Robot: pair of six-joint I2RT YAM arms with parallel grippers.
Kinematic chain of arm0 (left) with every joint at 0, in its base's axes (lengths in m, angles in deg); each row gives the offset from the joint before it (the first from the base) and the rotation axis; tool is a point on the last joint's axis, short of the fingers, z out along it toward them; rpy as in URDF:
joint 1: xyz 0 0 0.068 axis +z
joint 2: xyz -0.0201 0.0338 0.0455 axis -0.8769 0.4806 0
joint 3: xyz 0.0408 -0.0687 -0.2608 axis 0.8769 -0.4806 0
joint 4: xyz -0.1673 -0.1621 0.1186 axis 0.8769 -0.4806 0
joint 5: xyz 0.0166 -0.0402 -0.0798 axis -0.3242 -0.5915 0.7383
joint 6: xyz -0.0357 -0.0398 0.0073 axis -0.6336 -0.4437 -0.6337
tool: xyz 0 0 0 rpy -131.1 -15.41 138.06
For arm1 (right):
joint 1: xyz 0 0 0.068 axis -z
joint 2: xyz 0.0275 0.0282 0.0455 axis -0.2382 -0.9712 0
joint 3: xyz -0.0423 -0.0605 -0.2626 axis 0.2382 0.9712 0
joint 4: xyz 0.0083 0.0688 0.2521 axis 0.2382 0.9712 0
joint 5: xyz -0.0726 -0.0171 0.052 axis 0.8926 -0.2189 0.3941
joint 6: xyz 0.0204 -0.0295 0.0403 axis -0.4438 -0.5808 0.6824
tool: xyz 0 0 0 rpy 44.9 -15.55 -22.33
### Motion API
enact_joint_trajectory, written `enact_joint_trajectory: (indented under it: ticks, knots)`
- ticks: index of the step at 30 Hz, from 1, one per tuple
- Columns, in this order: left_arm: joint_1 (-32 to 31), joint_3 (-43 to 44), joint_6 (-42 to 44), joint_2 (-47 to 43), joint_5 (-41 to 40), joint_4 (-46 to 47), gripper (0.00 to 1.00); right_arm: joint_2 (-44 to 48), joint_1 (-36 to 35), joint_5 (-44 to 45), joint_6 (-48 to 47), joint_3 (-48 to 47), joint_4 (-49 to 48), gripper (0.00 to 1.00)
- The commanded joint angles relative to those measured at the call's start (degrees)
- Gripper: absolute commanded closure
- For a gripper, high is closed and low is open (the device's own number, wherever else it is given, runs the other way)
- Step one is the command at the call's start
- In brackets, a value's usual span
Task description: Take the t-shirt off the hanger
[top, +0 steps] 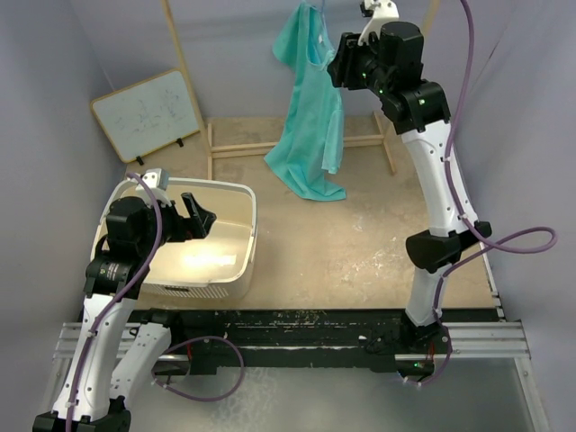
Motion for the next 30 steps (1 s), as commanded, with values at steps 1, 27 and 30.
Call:
enact_joint_trajectory:
  ticks: [1, 27, 30]
  knots:
    - [0.2, 2.0, 1.0, 0.1, 1.0, 2.6, 0.01, 1.1, 0.1, 2.1, -1.0, 0.1, -1.8, 0.52]
    - [0.2, 2.2, 0.9, -0.7, 0.4, 2.4, 0.09, -0.1, 0.2, 3.7, -0.8, -2.2, -3.8, 1.00]
    - [0.2, 2.1, 1.0, -1.4, 0.8, 2.6, 0.08, 1.4, 0.2, 3.4, -1.2, -3.0, -5.9, 1.00]
